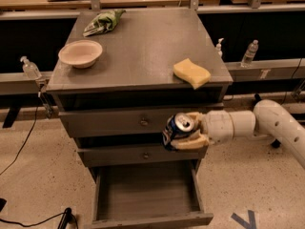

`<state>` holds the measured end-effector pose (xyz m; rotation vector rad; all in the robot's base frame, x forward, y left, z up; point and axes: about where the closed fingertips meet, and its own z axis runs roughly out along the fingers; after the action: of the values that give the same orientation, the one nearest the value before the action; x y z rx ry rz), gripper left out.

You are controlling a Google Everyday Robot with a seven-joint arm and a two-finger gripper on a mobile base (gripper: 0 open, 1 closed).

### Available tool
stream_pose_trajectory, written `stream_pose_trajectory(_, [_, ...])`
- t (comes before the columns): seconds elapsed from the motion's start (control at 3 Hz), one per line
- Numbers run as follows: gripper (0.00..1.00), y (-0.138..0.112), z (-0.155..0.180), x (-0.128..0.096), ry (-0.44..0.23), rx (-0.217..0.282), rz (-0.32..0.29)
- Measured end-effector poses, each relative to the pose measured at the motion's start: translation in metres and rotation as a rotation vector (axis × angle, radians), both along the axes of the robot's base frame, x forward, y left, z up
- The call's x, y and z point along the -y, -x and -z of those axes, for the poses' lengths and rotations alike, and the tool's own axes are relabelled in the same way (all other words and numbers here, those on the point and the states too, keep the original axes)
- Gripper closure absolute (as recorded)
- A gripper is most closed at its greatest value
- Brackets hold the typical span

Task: Place pepsi can into bottom drawer

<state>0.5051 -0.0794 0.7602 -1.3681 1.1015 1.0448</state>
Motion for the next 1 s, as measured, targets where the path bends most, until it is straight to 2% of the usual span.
stream_pose_trajectory(0.33, [1.0,0.041,0.123,0.026,0.124,-0.125,-0.113])
stream_pose_trajectory(0.67, [1.0,0.057,0.182,0.044,0.202,-0.213,-0.082])
stream_pose_trajectory(1.0, [1.0,0.056,0.185,0.044,0.2,-0.217,-0.072])
